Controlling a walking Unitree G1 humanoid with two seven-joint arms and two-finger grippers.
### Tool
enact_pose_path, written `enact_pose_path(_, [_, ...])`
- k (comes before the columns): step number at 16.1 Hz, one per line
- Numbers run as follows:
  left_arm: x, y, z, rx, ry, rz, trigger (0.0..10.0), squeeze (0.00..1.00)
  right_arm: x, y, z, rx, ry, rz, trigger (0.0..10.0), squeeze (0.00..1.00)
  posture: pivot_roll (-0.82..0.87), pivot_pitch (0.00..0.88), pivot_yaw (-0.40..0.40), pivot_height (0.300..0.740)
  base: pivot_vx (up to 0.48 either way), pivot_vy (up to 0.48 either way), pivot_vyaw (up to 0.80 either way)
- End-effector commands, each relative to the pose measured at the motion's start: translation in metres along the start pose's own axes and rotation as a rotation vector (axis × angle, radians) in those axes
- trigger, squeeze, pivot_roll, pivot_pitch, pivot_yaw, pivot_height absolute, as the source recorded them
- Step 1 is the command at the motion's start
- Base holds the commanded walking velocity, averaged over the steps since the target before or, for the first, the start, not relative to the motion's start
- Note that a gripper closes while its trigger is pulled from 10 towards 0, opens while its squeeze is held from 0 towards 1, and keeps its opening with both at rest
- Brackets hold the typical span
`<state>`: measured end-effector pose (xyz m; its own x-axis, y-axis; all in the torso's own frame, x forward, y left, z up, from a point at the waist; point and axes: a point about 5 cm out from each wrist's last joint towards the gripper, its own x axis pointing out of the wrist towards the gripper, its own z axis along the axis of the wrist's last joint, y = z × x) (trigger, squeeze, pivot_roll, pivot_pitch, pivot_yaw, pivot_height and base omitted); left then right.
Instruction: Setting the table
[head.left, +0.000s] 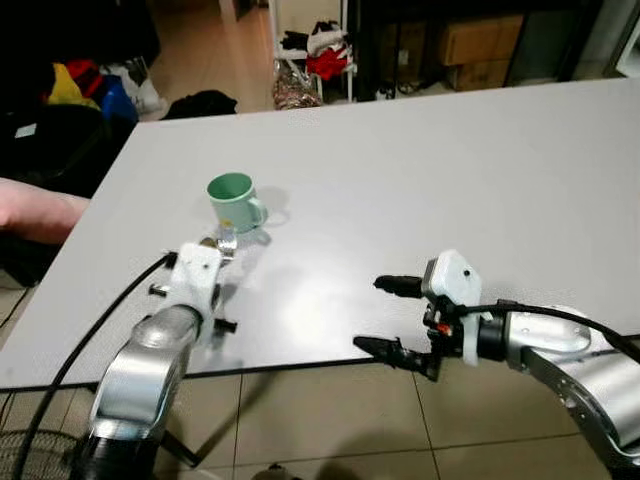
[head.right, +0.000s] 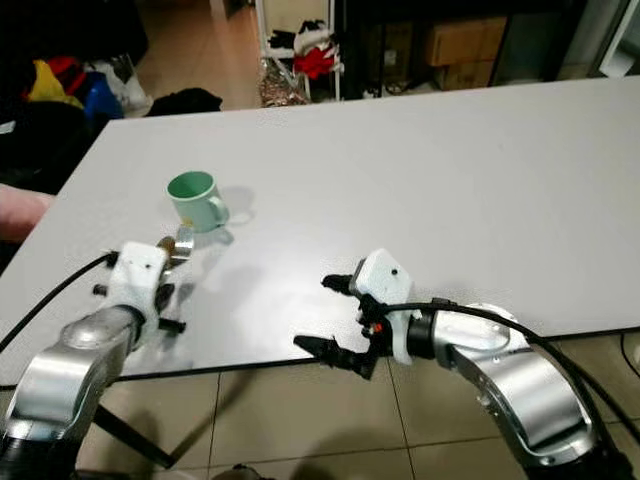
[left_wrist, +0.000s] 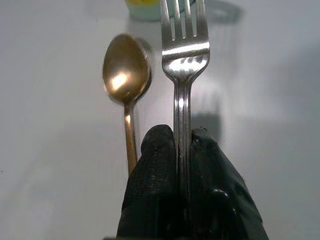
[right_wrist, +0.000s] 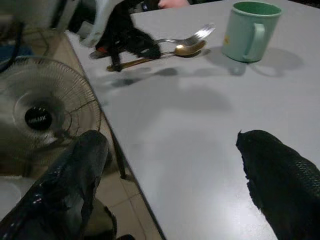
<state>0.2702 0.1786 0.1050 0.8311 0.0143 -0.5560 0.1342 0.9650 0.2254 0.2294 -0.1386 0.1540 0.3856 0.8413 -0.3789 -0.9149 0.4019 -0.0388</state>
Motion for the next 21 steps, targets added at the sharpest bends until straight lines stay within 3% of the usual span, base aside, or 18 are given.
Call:
enact_pose_path(1, [0.001, 0.0, 0.005, 0.008, 0.003, -0.003, 10.0, 0.0, 0.002, 0.002, 0.006, -0.024, -0.019, 0.037, 10.0, 0.0, 0.0, 0.0, 0.122, 0.74, 0.0, 0.0, 0.0])
enact_pose_path(11, [0.028, -0.008, 0.007, -0.172, 0.059, -0.095, 10.0, 0.0, 0.005, 0.007, 0.004, -0.031, -0.001, 0.101, 10.0, 0.0, 0.0, 0.0, 0.131, 0.74, 0.0, 0.0, 0.0])
enact_pose_path(20, [0.039, 0.002, 0.004, -0.128, 0.111, -0.029, 10.0, 0.0, 0.003, 0.009, 0.004, -0.034, 0.013, 0.134, 10.0, 0.0, 0.0, 0.0, 0.134, 0.74, 0.0, 0.0, 0.0])
enact_pose_path(21, [0.04, 0.002, 0.003, -0.115, 0.118, -0.029, 10.0, 0.13, 0.003, 0.009, 0.003, -0.035, 0.015, 0.138, 10.0, 0.0, 0.0, 0.0, 0.134, 0.74, 0.0, 0.0, 0.0])
